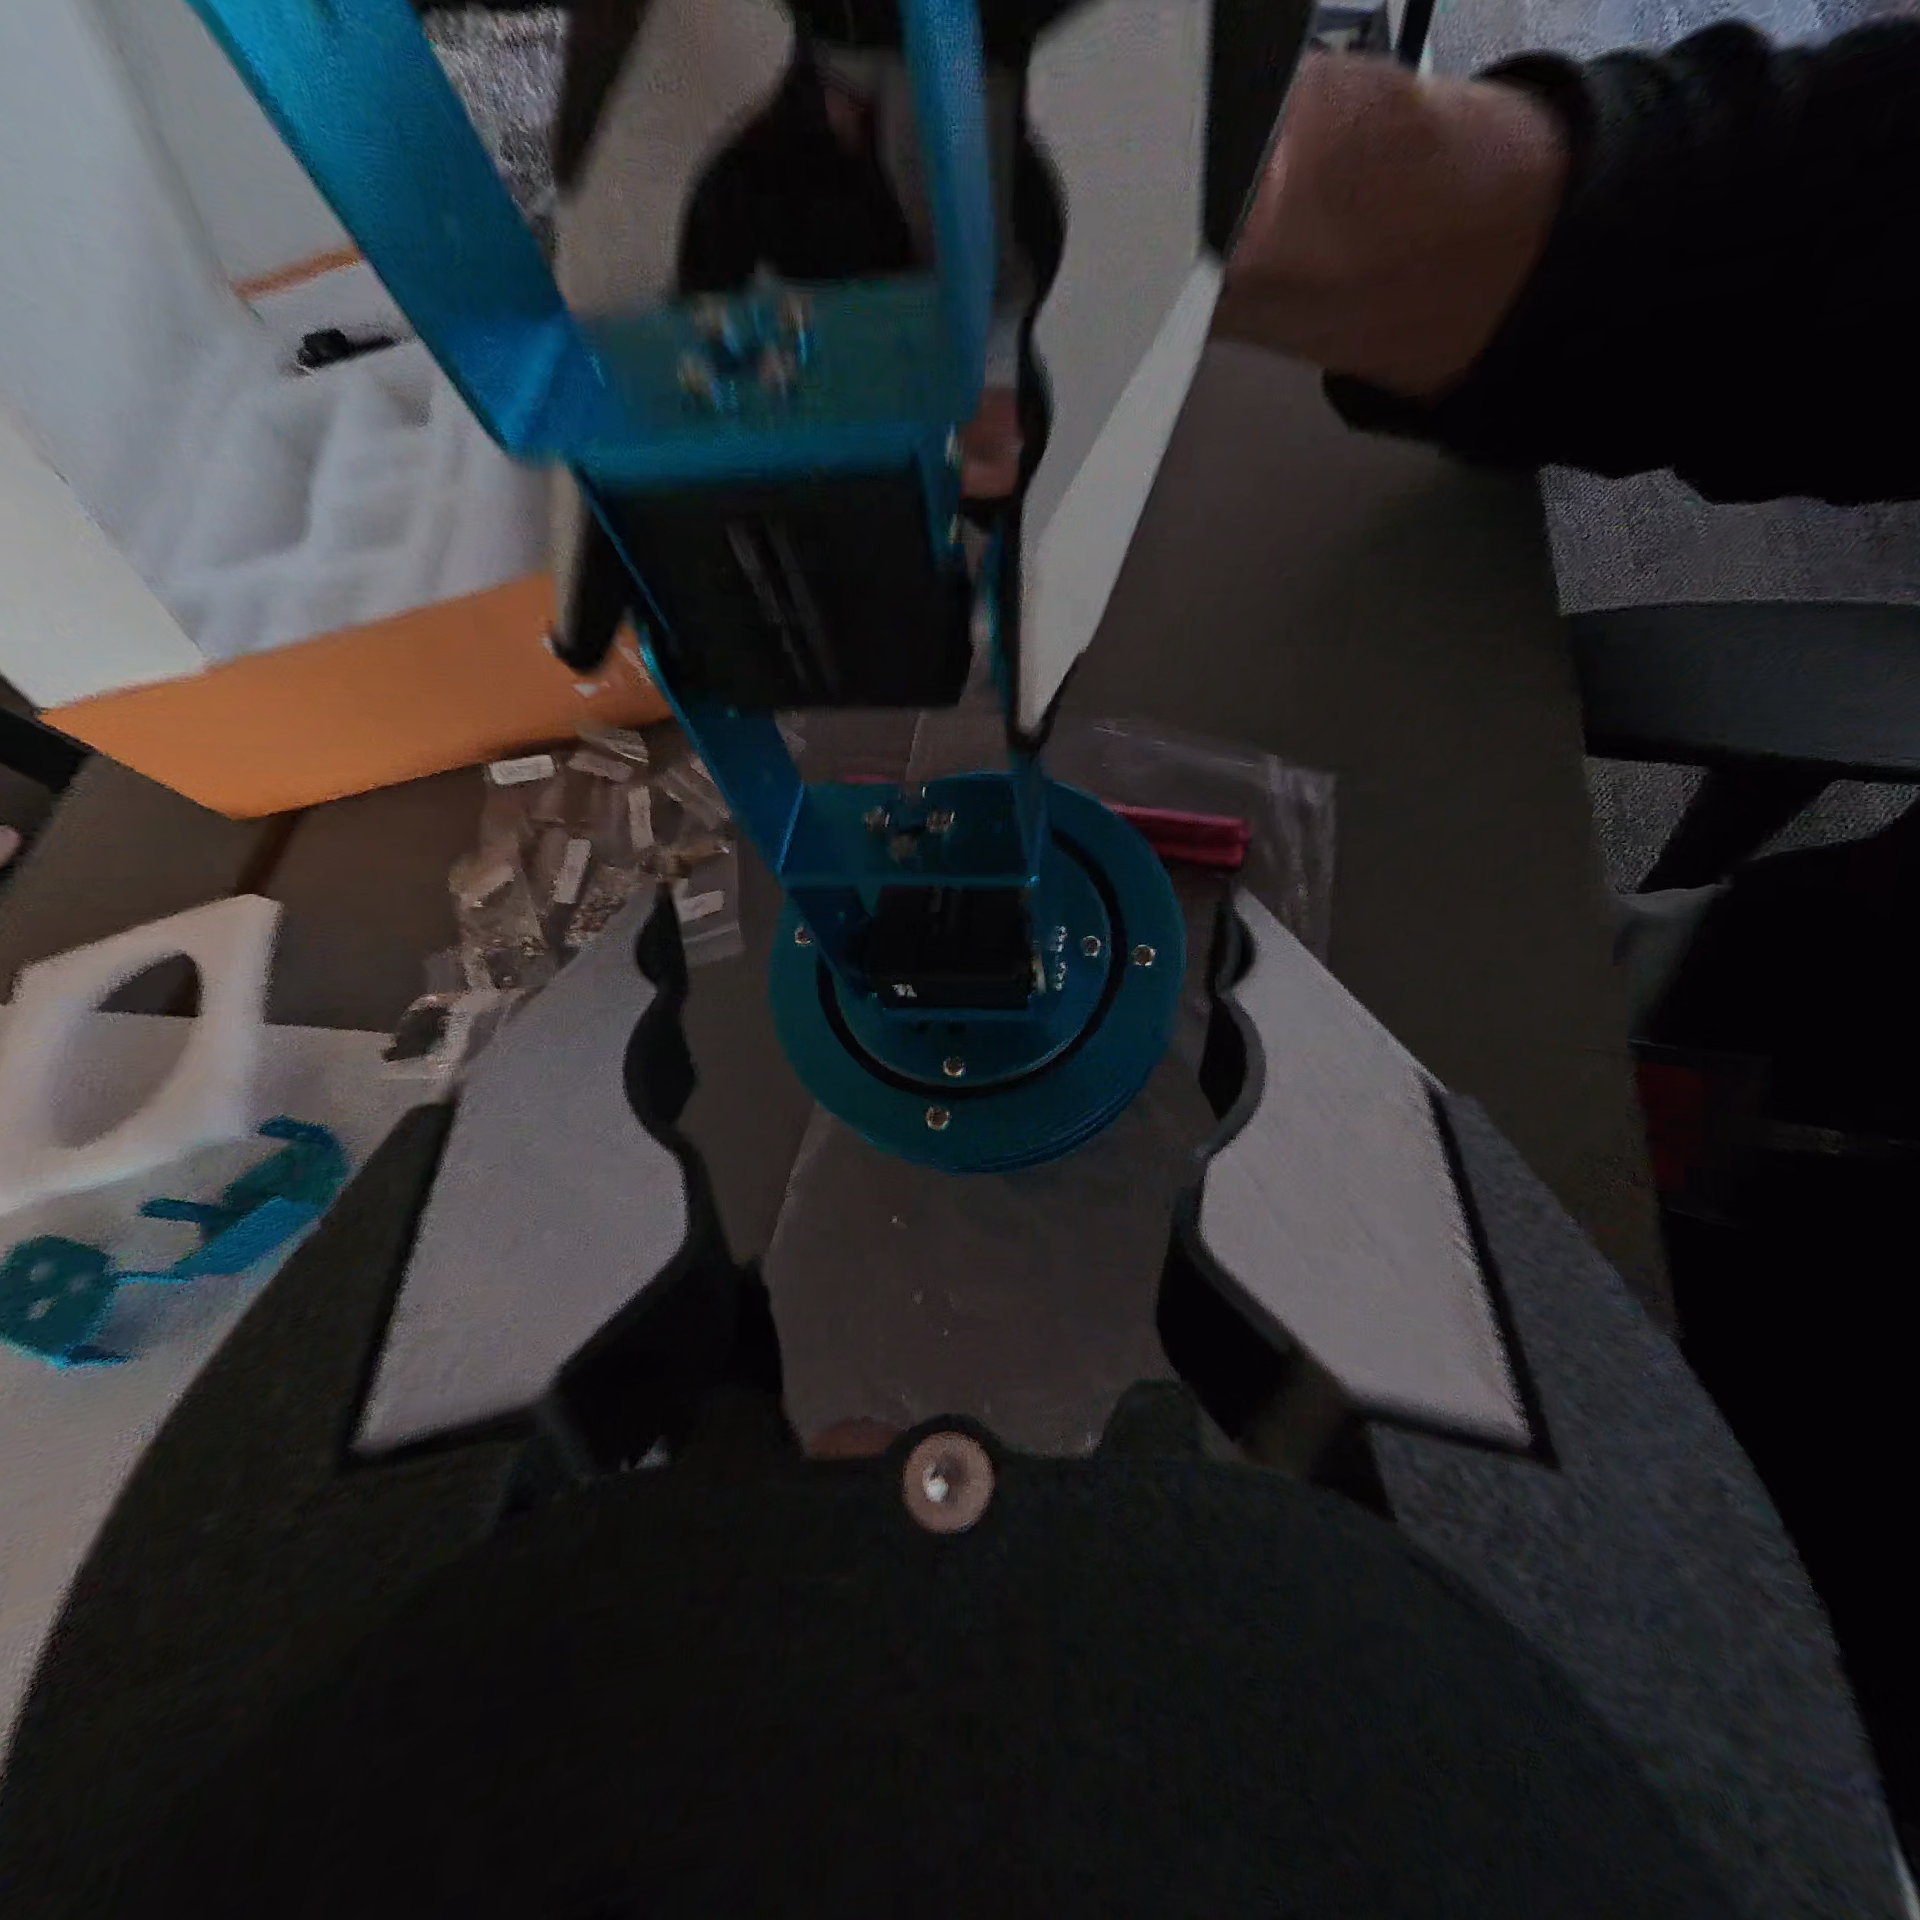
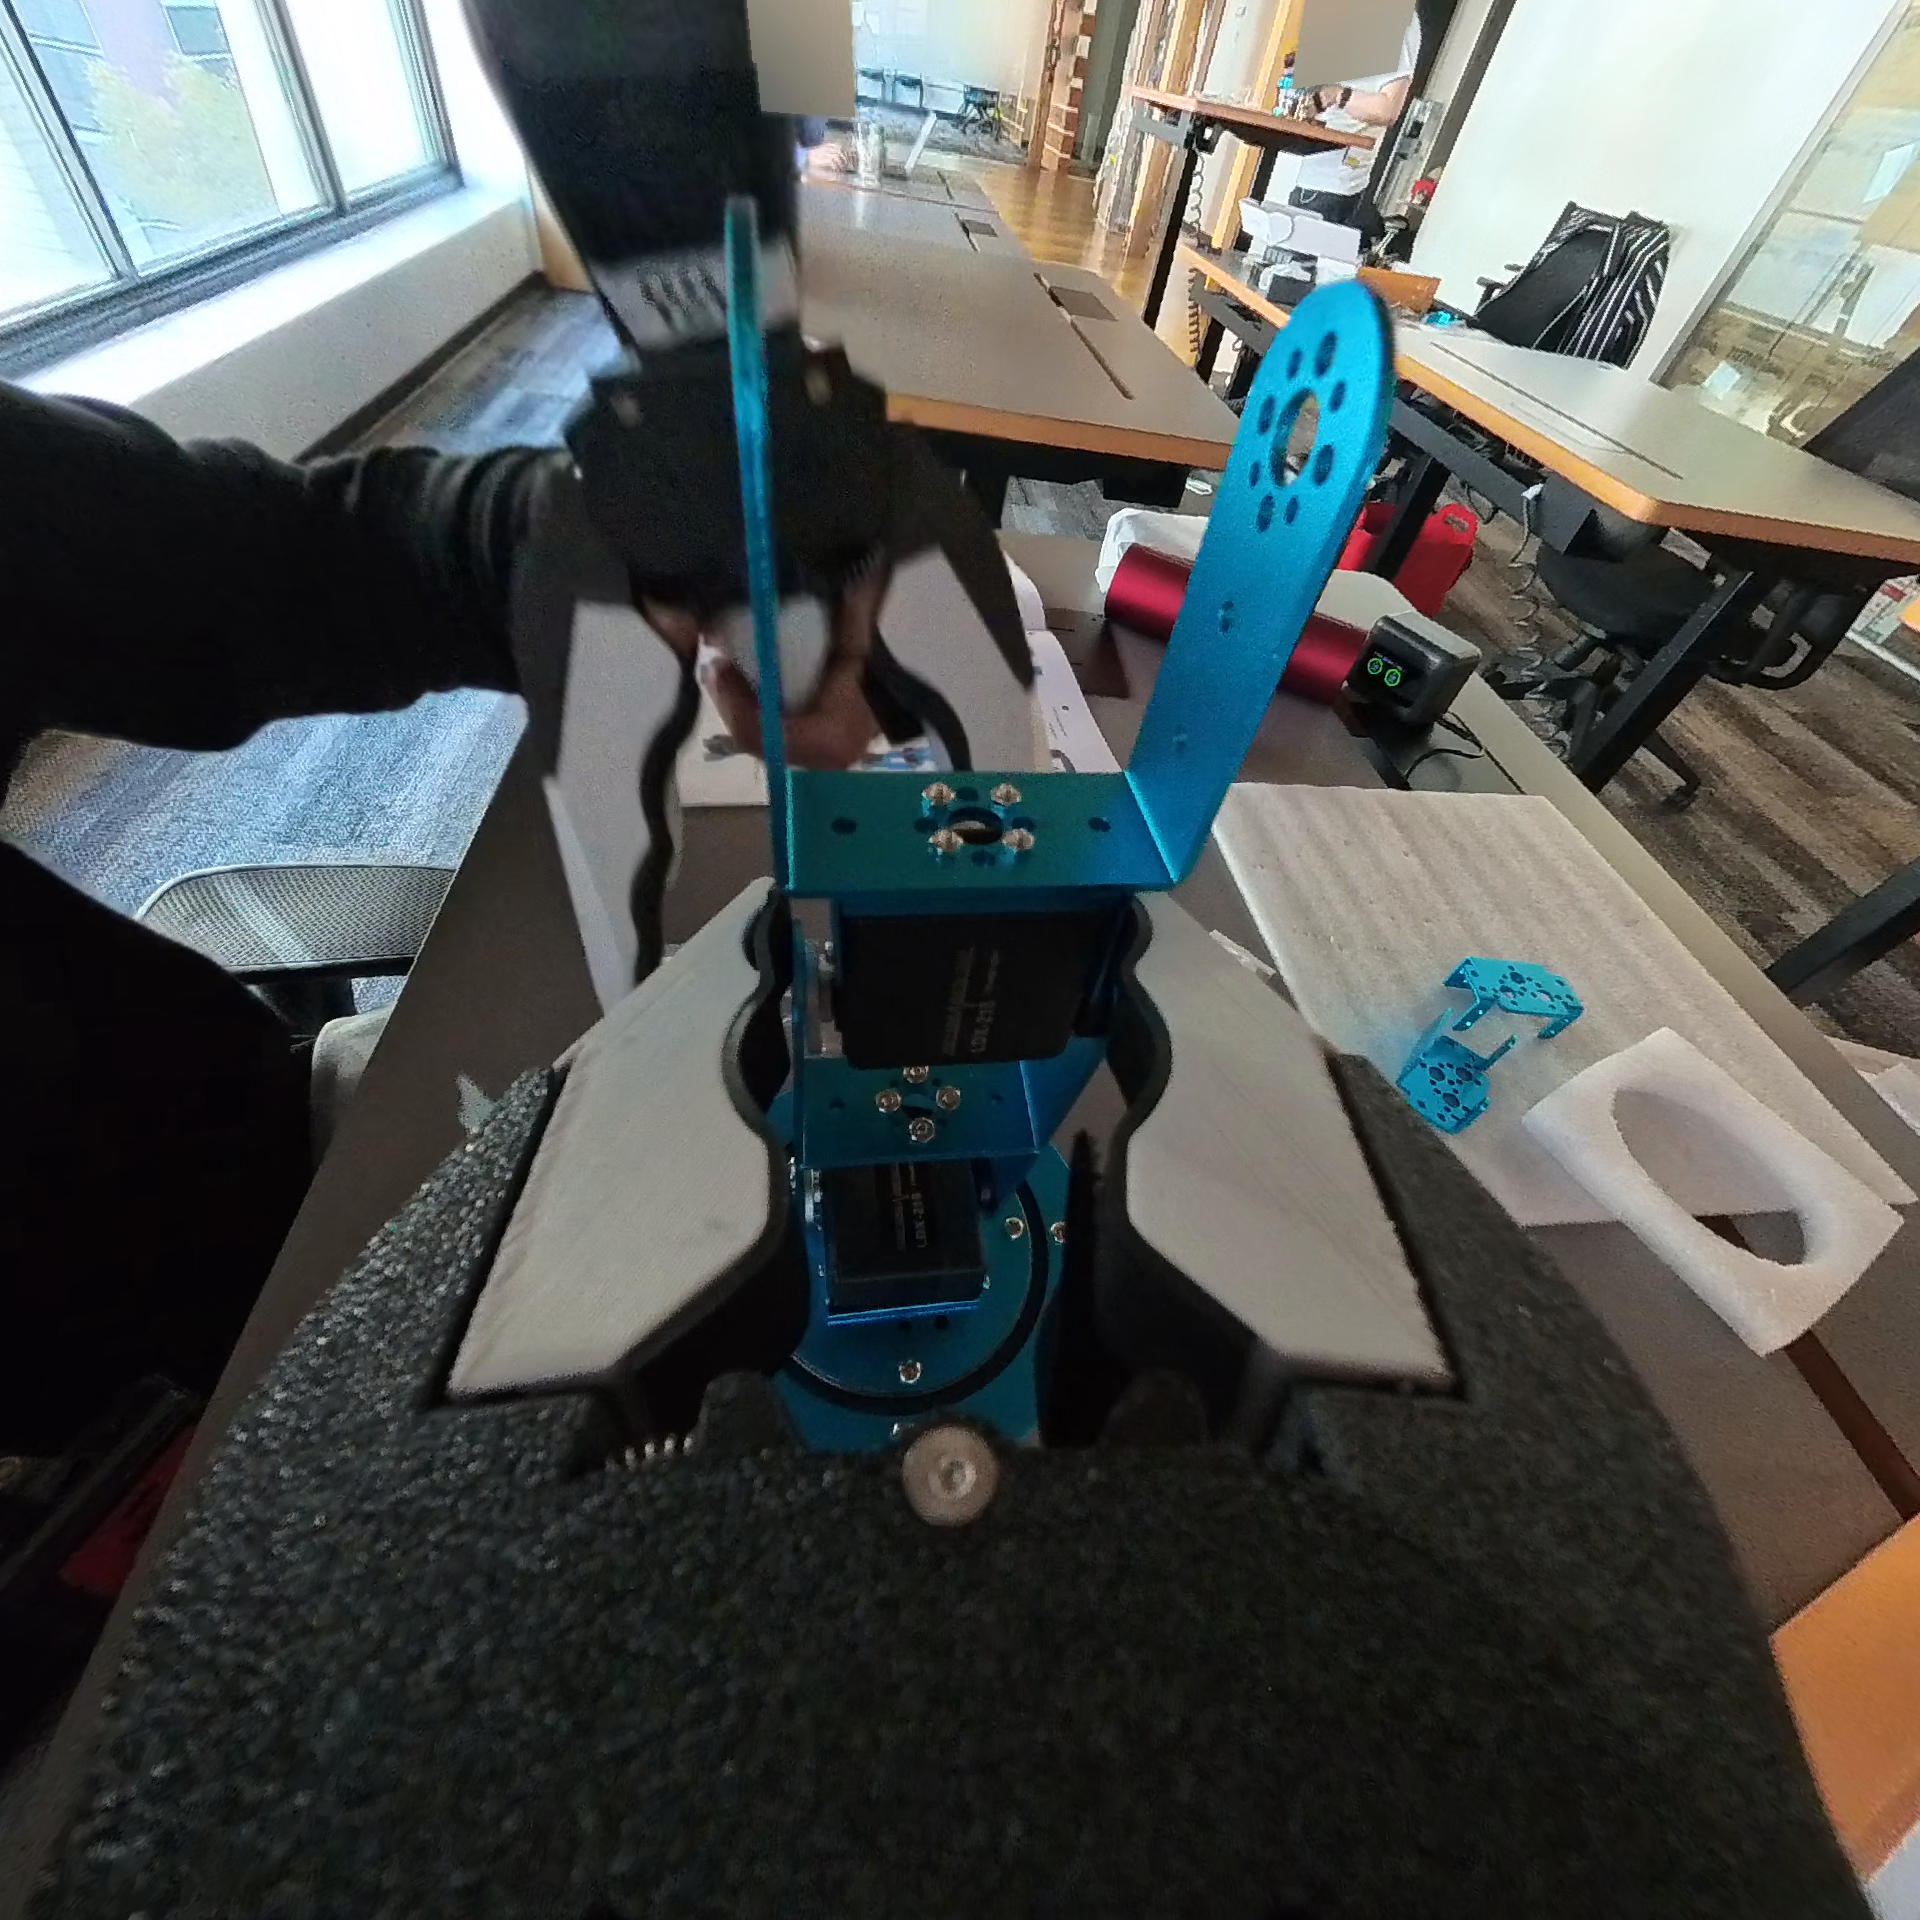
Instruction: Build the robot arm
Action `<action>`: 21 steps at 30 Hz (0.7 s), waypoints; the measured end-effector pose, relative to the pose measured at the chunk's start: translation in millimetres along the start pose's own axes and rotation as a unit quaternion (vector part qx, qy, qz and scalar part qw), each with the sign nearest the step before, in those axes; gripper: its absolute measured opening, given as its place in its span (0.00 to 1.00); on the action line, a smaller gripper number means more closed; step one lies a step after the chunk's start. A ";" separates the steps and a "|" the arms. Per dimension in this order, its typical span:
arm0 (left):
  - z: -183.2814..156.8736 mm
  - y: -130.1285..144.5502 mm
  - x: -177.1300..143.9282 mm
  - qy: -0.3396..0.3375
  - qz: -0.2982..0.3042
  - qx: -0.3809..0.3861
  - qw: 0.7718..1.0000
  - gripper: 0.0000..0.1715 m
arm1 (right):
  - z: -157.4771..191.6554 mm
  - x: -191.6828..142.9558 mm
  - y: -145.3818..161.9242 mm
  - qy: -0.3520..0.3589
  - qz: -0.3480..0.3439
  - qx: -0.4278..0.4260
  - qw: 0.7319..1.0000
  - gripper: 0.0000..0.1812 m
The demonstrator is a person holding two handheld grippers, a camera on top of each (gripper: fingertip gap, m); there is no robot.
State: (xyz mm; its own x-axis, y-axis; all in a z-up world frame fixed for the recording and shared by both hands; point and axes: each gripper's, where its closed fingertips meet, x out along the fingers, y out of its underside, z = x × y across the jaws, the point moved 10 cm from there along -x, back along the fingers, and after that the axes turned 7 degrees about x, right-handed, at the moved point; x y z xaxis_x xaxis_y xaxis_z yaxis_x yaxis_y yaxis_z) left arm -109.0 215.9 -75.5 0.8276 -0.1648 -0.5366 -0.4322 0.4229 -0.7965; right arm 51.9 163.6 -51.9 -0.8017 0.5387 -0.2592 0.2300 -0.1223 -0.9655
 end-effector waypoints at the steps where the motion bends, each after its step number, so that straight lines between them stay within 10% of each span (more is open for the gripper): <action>1: 1.8 8.1 10.6 0.005 -0.007 -0.008 1.000 0.59 | -0.1 -0.1 0.0 0.000 0.001 0.001 1.000 0.33; 7: 9.4 35.4 52.0 0.053 0.000 -0.012 0.999 0.39 | -0.1 -2.5 0.8 0.006 0.002 -0.003 1.000 0.33; 21: 7.7 47.0 54.9 0.068 -0.035 -0.033 0.997 0.38 | -2.0 -7.5 6.7 -0.004 -0.023 0.003 1.000 0.33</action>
State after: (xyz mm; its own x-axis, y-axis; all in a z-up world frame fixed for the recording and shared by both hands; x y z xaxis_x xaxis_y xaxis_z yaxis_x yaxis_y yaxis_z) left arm -81.1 233.6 -140.3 0.8024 -0.3130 -0.5082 -0.4012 0.3474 -0.8475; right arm 60.5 160.4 -56.3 -0.8154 0.5374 -0.2153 0.1901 -0.1028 -0.9764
